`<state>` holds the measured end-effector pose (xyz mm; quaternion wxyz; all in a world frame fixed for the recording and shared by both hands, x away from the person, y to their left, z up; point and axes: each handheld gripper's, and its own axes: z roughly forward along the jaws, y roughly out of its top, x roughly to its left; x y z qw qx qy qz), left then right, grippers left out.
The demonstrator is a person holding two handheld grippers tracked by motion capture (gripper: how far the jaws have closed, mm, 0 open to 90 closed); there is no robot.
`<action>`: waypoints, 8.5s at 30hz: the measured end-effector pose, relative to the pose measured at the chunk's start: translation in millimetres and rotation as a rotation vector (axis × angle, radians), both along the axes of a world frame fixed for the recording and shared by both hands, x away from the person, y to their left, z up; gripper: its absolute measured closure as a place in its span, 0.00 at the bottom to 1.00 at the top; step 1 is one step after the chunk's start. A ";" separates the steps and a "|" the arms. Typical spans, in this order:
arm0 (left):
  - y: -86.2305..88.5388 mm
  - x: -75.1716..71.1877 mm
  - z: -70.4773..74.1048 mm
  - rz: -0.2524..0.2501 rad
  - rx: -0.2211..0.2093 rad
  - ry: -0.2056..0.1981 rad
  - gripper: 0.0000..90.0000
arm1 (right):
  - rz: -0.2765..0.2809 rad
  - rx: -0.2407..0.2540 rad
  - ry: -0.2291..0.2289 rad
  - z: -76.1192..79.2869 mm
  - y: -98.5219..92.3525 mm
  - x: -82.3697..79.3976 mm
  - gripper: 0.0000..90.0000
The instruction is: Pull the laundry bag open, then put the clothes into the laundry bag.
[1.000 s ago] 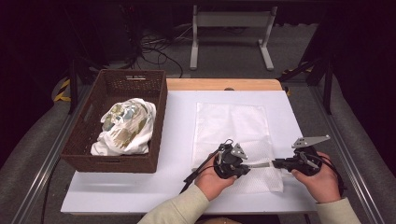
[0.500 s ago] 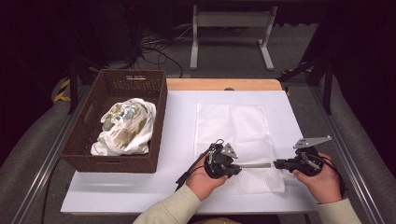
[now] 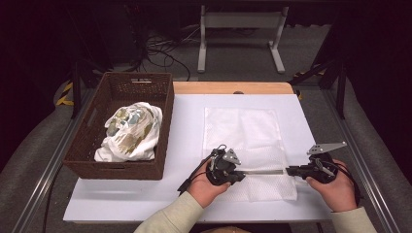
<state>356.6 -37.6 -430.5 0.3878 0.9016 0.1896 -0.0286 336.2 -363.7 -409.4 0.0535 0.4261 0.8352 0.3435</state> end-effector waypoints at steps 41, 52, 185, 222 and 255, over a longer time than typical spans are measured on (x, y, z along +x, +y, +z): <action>64.1 -0.8 0.7 0.032 0.047 0.029 0.96 | -0.002 -0.001 0.041 -9.4 -4.5 2.5 0.97; 82.6 -2.2 -0.2 0.059 0.064 0.037 0.96 | 0.003 -0.005 0.048 -11.7 -4.2 3.1 0.97; 129.9 -26.2 9.5 0.274 -0.071 -0.131 0.55 | 0.306 -0.056 -0.184 3.3 92.3 9.8 0.52; 128.2 -28.1 10.7 0.256 -0.071 -0.131 0.53 | 0.449 -0.209 -0.169 -26.2 123.5 19.5 0.89; 152.2 -13.8 69.4 0.305 -0.040 -0.104 0.50 | 0.407 -0.153 -0.176 -2.4 114.7 27.8 0.99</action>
